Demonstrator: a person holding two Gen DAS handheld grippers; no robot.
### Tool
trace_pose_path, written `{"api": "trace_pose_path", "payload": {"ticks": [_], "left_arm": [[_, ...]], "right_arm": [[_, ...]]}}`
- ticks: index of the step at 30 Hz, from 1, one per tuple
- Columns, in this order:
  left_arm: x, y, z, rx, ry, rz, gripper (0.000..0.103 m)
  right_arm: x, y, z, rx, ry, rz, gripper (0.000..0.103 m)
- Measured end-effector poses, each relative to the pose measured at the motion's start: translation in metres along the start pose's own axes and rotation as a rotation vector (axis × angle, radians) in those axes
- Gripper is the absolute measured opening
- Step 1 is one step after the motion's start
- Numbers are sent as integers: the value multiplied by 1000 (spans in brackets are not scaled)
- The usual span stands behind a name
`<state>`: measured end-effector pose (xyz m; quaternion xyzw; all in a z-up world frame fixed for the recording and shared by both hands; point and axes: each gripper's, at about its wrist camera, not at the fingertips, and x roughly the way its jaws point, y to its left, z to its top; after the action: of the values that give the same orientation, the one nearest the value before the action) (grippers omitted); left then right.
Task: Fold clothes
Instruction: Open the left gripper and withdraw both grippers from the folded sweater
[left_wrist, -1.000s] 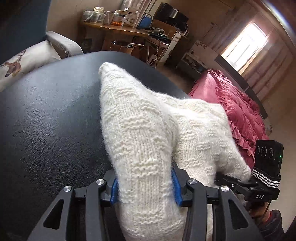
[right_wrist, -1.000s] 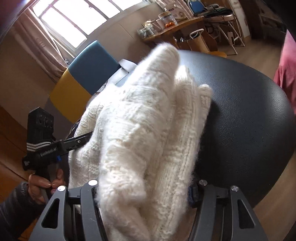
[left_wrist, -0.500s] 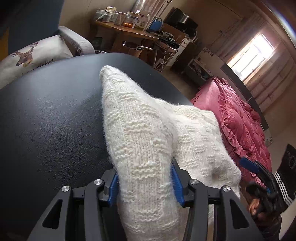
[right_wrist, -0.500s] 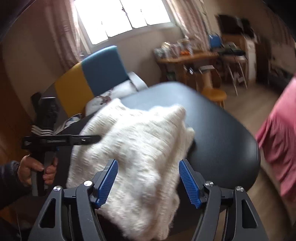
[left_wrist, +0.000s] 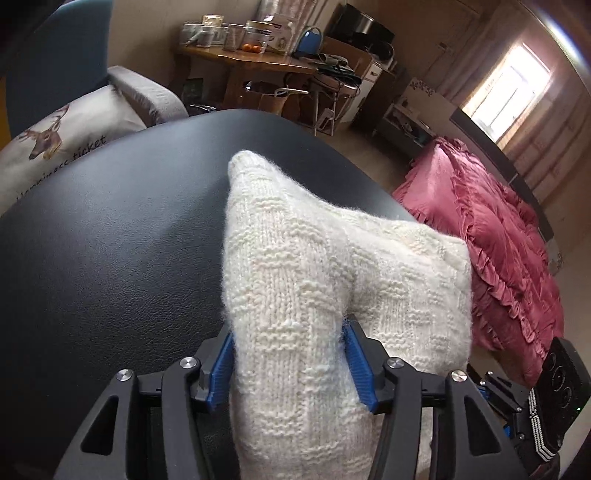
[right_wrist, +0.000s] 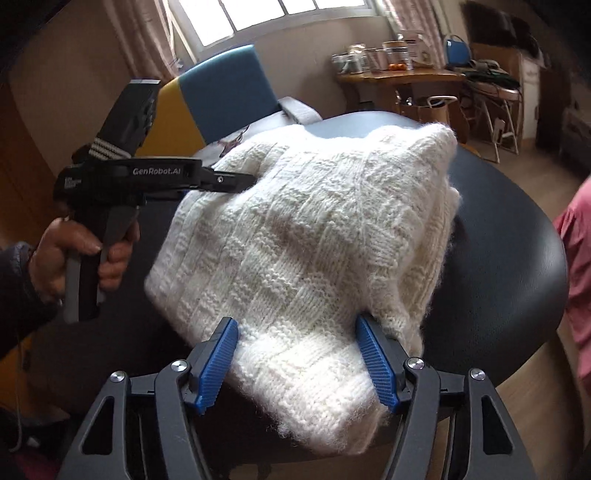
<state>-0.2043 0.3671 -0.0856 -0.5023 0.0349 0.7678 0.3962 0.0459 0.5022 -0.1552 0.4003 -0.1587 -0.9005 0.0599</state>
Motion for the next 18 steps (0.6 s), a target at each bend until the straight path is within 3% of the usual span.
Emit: {"api": "trace_pose_path", "payload": {"ticks": [4,10,13,15,18], "left_arm": [[-28,5,-2,-12,-64,75,57],[-100,-14,-45,75,-239,252,57],[-134,-38,-70,101,-324,347,57],[-152,-49,-81,95,-353,389,57],[-179,-66,-94,98,-386,450,58]], "right_arm": [[-4,-4,2,2,4,-8,68],[-16,13,14,30,-44,-79,72],[-34,44,19,-23,-142,-159,85],[-43,61,22,-36,-194,-194,103],[-50,78,27,-21,-243,-237,103]]}}
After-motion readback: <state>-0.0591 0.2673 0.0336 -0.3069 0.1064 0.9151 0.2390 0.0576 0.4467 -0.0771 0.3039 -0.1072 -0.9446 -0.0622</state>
